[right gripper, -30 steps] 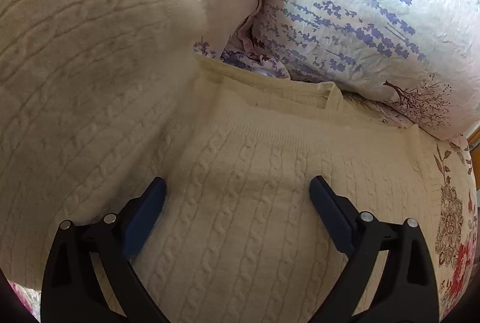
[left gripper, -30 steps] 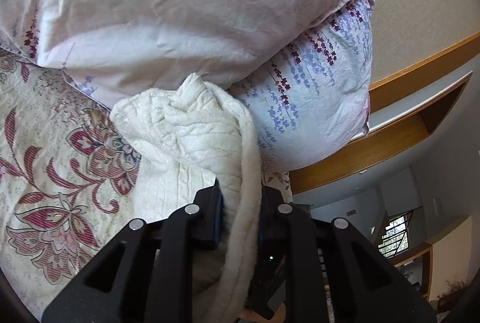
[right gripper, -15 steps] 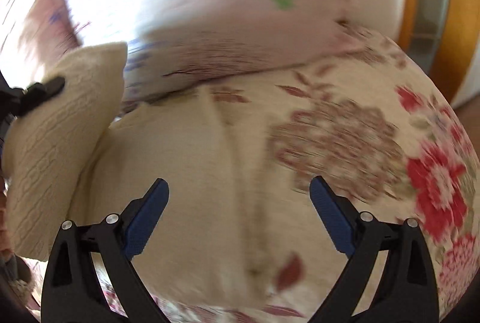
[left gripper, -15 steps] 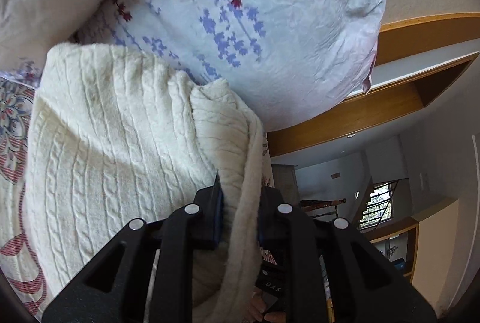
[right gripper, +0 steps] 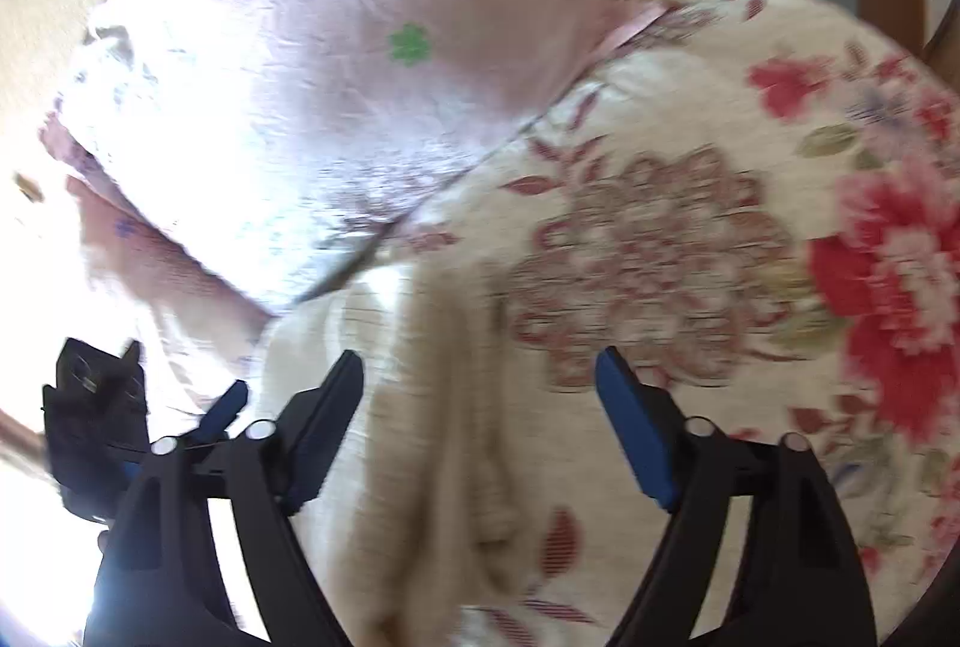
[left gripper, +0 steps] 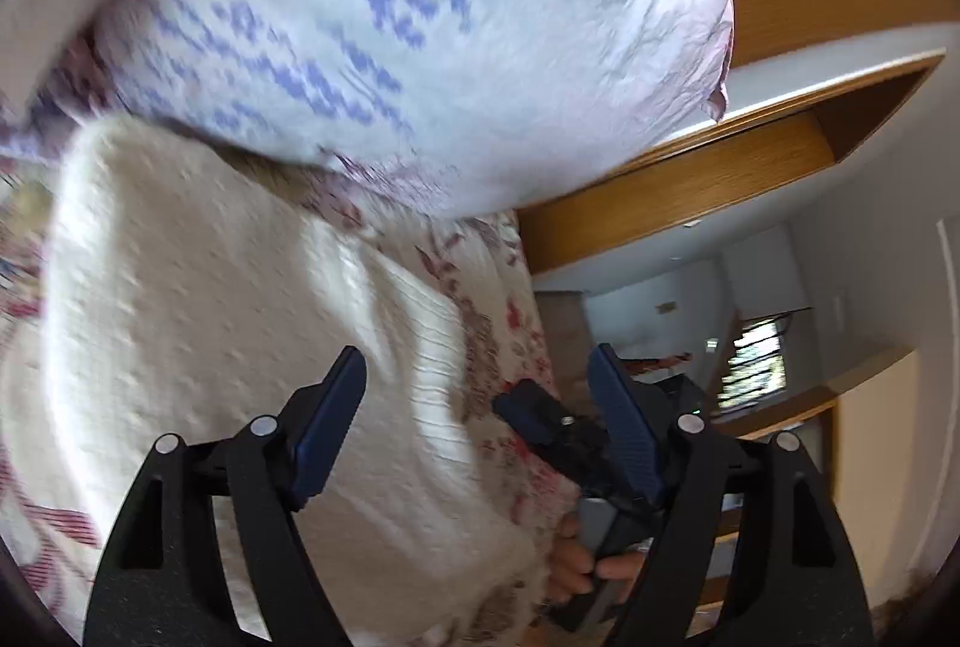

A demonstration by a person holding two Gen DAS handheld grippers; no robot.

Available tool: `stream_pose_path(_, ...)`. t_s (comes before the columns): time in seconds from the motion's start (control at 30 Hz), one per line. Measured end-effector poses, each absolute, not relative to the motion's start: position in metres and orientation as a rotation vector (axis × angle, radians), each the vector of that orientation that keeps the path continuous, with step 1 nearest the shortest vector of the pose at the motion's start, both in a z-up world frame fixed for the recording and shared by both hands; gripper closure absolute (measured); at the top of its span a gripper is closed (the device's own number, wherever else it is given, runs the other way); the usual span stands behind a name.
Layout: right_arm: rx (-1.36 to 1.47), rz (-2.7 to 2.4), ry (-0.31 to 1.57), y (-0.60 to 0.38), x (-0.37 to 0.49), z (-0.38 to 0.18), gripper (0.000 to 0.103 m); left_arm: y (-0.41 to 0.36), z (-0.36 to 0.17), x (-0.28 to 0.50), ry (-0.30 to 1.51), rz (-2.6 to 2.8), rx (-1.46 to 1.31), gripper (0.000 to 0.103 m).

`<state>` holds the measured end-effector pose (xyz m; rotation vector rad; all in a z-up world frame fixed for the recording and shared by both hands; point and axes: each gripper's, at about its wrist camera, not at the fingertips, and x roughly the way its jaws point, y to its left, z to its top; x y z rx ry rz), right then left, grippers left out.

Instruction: Fold small clothes

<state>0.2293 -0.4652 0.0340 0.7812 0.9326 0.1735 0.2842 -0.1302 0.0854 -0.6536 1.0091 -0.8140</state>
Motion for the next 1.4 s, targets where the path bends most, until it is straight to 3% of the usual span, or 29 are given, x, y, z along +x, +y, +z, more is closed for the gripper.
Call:
stream_pose_path(0.07,0.803,0.219,0.978,-0.458,0.241,0.034,0.043,-0.112,0.094,0.278,0.966,-0.705,-0.558,0.022)
stream_pose_path(0.1,0.806,0.227,0.999,-0.456,0.247,0.032,0.045,-0.104,0.095,0.274,0.953,-0.665,-0.525,0.022)
stream_pose_path(0.43,0.835,0.266,1.107,-0.439,0.276,0.010,0.055,-0.052,0.059,0.247,1.031,-0.511,-0.398,0.018)
stream_pose_path(0.53,0.811,0.287,1.111,-0.433,0.276,0.009,0.088,-0.061,0.046,0.245,1.063,-0.514,-0.365,0.018)
stream_pose_path(0.83,0.621,0.312,0.951,-0.417,0.285,0.054,0.090,-0.080,0.034,0.242,1.087,-0.522,-0.266,0.018)
stream_pose_path(1.4,0.624,0.203,1.086,-0.432,0.302,0.008,0.090,-0.123,0.028,0.251,1.020,-0.453,-0.032,0.015)
